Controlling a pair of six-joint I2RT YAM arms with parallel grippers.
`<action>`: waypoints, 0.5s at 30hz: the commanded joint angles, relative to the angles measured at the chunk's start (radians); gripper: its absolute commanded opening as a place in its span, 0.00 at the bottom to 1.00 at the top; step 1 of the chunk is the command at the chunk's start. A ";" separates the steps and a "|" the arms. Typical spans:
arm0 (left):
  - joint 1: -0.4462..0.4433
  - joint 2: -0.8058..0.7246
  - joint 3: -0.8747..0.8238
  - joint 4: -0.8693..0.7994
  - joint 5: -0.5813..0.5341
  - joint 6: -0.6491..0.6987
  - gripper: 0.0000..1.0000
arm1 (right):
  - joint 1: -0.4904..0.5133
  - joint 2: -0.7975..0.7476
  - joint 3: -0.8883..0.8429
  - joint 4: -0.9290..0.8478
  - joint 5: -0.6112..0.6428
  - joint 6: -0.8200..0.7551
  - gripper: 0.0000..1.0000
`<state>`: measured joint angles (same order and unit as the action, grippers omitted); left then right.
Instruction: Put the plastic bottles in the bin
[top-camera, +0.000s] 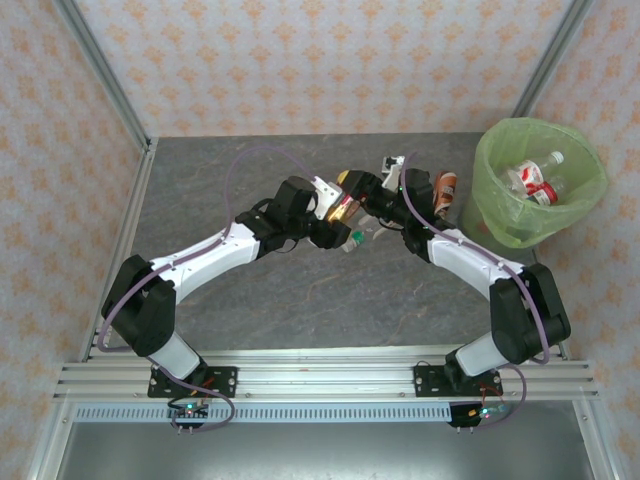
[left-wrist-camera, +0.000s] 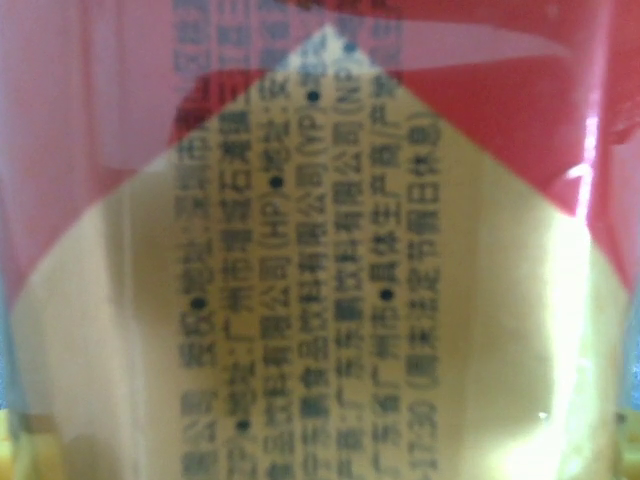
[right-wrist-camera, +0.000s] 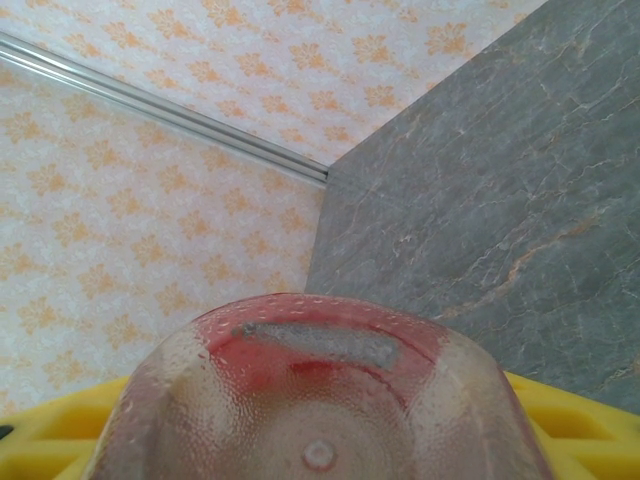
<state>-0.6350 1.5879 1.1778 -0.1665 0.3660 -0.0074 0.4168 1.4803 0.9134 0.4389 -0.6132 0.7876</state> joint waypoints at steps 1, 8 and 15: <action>-0.008 -0.065 0.005 0.022 0.000 -0.026 0.82 | 0.008 -0.027 0.026 0.023 -0.002 0.014 0.26; -0.005 -0.205 -0.138 0.164 0.055 -0.042 1.00 | -0.001 -0.144 0.035 -0.165 0.139 -0.134 0.27; 0.007 -0.330 -0.237 0.235 -0.140 -0.096 1.00 | -0.073 -0.237 0.060 -0.268 0.182 -0.211 0.27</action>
<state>-0.6350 1.2995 0.9718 -0.0116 0.3420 -0.0643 0.3721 1.2919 0.9310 0.2245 -0.4786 0.6418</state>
